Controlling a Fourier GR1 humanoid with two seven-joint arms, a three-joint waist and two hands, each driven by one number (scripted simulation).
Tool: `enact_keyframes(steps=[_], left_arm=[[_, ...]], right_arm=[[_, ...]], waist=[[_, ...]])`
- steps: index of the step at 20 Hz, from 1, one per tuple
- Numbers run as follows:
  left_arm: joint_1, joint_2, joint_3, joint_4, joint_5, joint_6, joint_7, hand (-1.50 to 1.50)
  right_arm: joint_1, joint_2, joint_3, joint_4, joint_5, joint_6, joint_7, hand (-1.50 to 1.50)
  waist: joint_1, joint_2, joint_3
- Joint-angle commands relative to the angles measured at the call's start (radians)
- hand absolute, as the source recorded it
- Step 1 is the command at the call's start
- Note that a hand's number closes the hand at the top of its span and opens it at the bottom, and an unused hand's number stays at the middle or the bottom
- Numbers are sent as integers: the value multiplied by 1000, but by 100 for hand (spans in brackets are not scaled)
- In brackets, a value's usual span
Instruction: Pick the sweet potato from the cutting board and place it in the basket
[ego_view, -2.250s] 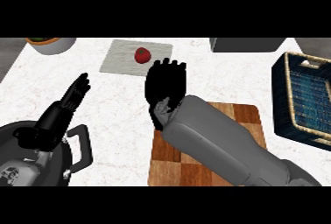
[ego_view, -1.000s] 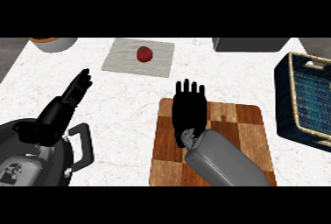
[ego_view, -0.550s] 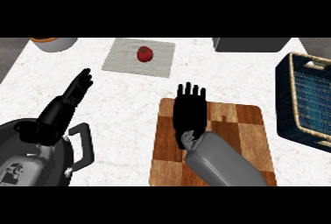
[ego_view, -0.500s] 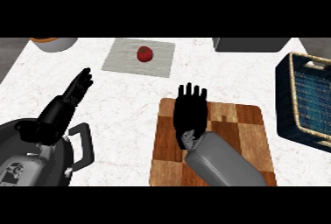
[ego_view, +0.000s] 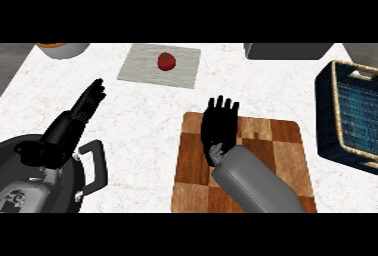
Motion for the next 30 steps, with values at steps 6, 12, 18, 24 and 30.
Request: enact_keyframes(steps=[6, 12, 18, 24, 30], left_arm=[[-6, -41, 17, 0, -40, -2, 20, 0], [-69, -52, 48, 30, -43, -41, 49, 0], [82, -63, 51, -60, -59, -56, -3, 0], [113, -50, 78, -37, -66, -96, -76, 0], [46, -90, 55, -49, -93, -69, 15, 0]], right_arm=[[62, 9, -10, 16, 48, 28, 91, -150], [41, 9, -61, 138, 34, -39, 13, -150], [17, 10, -74, 117, -53, 44, 41, 150], [26, 10, -9, 183, -55, 13, 6, 150], [28, 9, 24, 239, 40, 48, -112, 150]], waist=[[-9, -2, 0], [-5, 1, 0], [2, -1, 0], [10, 1, 0], [5, 1, 0]])
